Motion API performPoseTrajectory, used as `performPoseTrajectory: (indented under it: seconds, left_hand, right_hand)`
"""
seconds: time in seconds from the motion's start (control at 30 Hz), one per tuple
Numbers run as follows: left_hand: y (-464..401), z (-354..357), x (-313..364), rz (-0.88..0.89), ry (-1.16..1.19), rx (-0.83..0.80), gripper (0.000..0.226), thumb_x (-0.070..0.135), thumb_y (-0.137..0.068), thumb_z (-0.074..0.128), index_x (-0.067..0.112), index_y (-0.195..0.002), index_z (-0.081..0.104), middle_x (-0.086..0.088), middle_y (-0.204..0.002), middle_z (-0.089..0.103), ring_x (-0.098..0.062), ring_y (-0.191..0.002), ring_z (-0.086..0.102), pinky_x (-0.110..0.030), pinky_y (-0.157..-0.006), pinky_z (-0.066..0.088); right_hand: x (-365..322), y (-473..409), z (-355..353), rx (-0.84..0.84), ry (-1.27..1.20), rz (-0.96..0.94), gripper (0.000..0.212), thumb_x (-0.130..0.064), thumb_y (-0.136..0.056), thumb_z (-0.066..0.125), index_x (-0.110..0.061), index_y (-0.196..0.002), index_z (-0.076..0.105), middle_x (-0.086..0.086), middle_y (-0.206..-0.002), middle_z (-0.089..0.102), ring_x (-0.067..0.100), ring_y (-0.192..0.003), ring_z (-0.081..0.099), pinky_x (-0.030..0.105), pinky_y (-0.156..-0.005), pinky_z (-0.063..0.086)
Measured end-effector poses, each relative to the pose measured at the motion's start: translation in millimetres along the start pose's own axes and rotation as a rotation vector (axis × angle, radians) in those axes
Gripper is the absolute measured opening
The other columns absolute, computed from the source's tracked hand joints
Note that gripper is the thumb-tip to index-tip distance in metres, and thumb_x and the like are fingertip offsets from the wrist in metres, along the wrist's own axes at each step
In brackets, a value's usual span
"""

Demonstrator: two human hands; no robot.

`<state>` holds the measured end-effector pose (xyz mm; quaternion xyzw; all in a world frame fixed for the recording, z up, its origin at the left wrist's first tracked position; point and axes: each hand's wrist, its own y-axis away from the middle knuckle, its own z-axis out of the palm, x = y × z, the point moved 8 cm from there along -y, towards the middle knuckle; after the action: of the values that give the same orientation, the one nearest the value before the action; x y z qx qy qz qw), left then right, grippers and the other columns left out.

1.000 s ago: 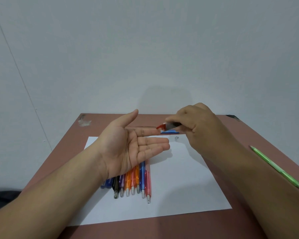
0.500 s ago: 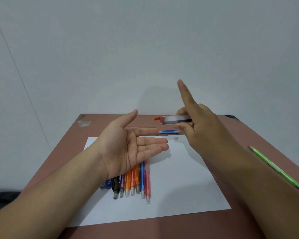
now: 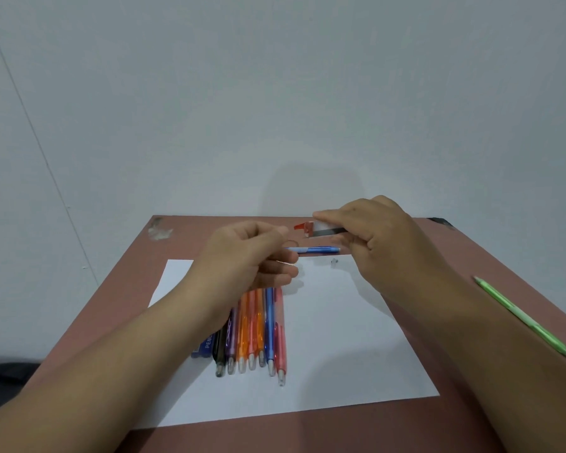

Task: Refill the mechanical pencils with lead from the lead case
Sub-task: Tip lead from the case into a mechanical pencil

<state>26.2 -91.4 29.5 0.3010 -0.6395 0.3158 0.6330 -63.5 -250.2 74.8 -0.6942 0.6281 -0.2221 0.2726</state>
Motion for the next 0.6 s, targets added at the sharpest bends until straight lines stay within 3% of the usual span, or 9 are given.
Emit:
performPoseTrajectory:
  seconds: [0.17, 0.47, 0.6]
  left_hand:
    - [1.4, 1.0, 12.2, 0.229, -0.387, 0.07, 0.007, 0.027, -0.093, 0.069, 0.027, -0.099, 0.074, 0.012, -0.081, 0.075, -0.009, -0.073, 0.073, -0.029, -0.067, 0.062]
    - [-0.5, 0.2, 12.0, 0.262, -0.391, 0.095, 0.007, 0.029, -0.092, 0.07, 0.028, -0.096, 0.075, 0.015, -0.076, 0.074, -0.008, -0.065, 0.071, -0.017, -0.059, 0.056]
    - [-0.6, -0.3, 10.0, 0.236, -0.358, 0.104, 0.006, 0.027, -0.092, 0.07, 0.028, -0.09, 0.076, 0.012, -0.074, 0.075, -0.011, -0.062, 0.071, -0.017, -0.057, 0.056]
  right_hand:
    - [-1.4, -0.1, 0.8, -0.01, -0.018, 0.012, 0.047, 0.005, -0.089, 0.068, -0.02, -0.129, 0.069, 0.001, -0.108, 0.073, 0.026, -0.093, 0.06, 0.042, -0.078, 0.056]
    - [-5.0, 0.8, 2.3, -0.02, -0.044, 0.002, 0.047, 0.003, -0.09, 0.066, -0.021, -0.131, 0.068, 0.0, -0.108, 0.072, 0.024, -0.094, 0.059, 0.034, -0.081, 0.049]
    - [-3.9, 1.3, 4.1, -0.024, -0.062, -0.005, 0.047, -0.001, -0.091, 0.059, -0.024, -0.131, 0.067, -0.005, -0.106, 0.071, 0.023, -0.094, 0.058, 0.037, -0.081, 0.051]
